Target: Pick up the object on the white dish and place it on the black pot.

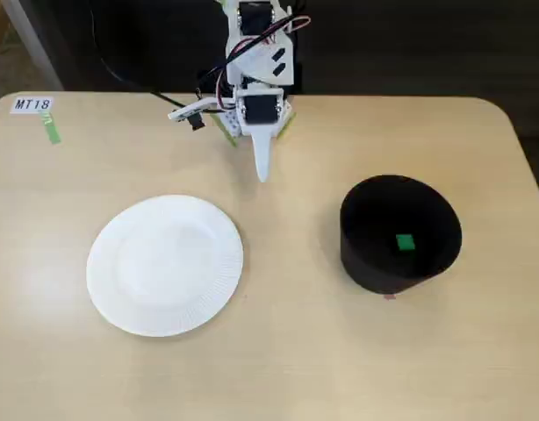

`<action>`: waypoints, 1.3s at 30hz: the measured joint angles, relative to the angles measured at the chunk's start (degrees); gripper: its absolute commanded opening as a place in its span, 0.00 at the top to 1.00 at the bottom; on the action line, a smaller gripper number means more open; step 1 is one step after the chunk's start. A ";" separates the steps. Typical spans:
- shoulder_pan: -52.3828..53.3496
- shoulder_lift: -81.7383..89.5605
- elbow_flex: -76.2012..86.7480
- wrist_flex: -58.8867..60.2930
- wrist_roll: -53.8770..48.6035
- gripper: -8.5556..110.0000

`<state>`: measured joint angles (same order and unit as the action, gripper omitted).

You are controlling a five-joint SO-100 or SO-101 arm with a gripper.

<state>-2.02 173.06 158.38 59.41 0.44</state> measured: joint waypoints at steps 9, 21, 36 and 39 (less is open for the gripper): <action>0.26 10.72 9.84 0.70 0.97 0.93; 0.70 11.16 17.23 1.32 1.14 0.93; 0.70 11.34 17.67 -0.35 0.88 0.93; 0.70 11.34 17.67 -0.35 0.88 0.93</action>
<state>-1.32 184.39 176.04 59.06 1.32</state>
